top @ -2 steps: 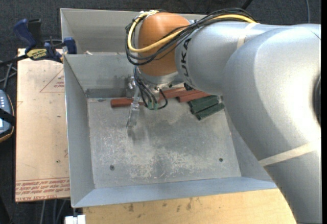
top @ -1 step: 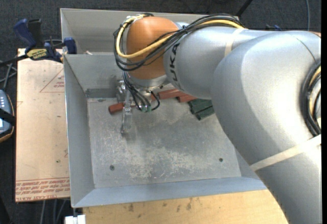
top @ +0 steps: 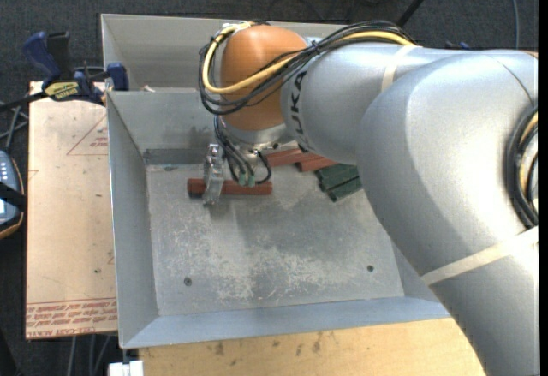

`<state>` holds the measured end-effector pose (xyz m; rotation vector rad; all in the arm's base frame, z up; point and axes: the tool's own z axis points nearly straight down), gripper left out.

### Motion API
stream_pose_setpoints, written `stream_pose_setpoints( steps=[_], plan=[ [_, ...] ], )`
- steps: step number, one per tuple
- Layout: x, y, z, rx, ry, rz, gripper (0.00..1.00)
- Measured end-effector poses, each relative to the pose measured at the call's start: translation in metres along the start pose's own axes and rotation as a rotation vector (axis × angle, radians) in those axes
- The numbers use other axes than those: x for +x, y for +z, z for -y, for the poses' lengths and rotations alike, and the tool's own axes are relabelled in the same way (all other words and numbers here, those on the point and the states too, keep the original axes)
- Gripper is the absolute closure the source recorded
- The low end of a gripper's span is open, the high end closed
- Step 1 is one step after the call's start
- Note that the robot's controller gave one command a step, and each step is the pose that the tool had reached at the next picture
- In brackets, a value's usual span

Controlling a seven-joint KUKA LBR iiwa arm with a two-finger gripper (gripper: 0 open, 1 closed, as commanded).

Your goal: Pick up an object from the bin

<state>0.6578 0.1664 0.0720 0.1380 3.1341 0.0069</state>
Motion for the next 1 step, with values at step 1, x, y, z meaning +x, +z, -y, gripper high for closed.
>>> stream_pose_setpoints(
  steps=[1],
  plan=[
    [0.0000, 0.0000, 0.0001, 0.000, 0.002, 0.000, 1.00]
  ],
)
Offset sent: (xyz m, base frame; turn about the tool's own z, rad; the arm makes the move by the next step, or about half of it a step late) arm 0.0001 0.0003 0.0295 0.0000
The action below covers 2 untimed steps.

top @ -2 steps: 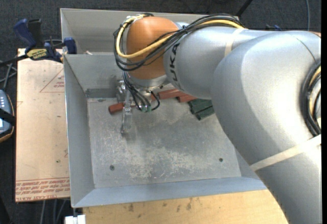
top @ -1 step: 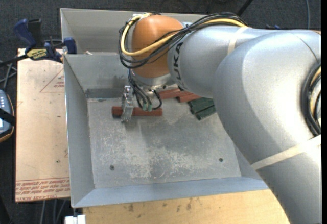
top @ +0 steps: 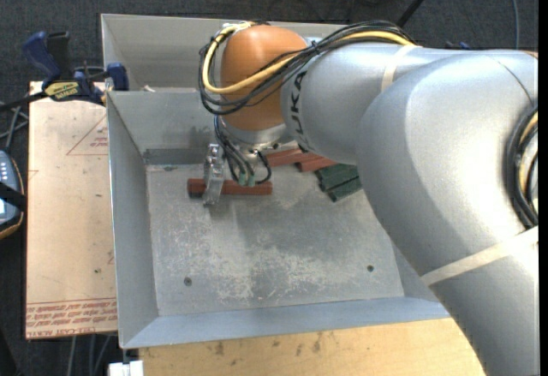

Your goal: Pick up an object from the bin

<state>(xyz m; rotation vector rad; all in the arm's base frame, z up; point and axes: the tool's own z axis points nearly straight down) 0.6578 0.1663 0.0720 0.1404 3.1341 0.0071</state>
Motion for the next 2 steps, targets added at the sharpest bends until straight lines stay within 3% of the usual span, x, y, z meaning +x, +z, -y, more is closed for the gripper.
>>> stream_pose_setpoints(
  steps=[1, 2],
  plan=[
    [-0.001, -0.030, -0.001, 0.002, -0.002, 0.000, 1.00],
    [0.000, -0.018, 0.000, 0.003, 0.000, -0.004, 1.00]
  ],
)
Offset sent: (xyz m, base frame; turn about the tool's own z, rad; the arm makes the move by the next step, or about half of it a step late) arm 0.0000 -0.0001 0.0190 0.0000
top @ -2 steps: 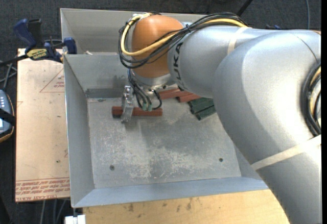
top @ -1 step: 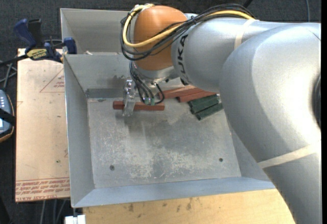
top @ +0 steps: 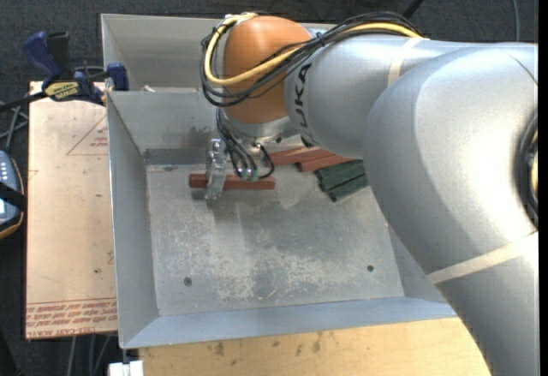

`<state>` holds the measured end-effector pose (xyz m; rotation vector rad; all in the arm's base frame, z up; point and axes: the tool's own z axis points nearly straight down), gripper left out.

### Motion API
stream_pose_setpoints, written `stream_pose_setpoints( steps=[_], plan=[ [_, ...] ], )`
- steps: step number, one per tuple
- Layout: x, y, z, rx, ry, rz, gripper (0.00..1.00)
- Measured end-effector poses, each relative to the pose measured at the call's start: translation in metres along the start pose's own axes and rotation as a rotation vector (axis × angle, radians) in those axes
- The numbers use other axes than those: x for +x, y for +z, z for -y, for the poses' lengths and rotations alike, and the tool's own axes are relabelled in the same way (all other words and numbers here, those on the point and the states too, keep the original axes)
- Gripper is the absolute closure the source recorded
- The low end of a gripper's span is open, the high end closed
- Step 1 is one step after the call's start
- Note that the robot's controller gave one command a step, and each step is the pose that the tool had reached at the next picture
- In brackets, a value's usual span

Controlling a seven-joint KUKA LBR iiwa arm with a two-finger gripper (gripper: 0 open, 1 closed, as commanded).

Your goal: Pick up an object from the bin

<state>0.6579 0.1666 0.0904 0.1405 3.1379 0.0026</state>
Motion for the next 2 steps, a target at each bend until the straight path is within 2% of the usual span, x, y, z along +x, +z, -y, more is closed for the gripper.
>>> stream_pose_setpoints(
  steps=[1, 2],
  plan=[
    [-0.002, -0.039, -0.002, -0.002, -0.002, 0.006, 1.00],
    [-0.001, -0.063, -0.001, -0.001, 0.000, 0.005, 1.00]
  ],
)
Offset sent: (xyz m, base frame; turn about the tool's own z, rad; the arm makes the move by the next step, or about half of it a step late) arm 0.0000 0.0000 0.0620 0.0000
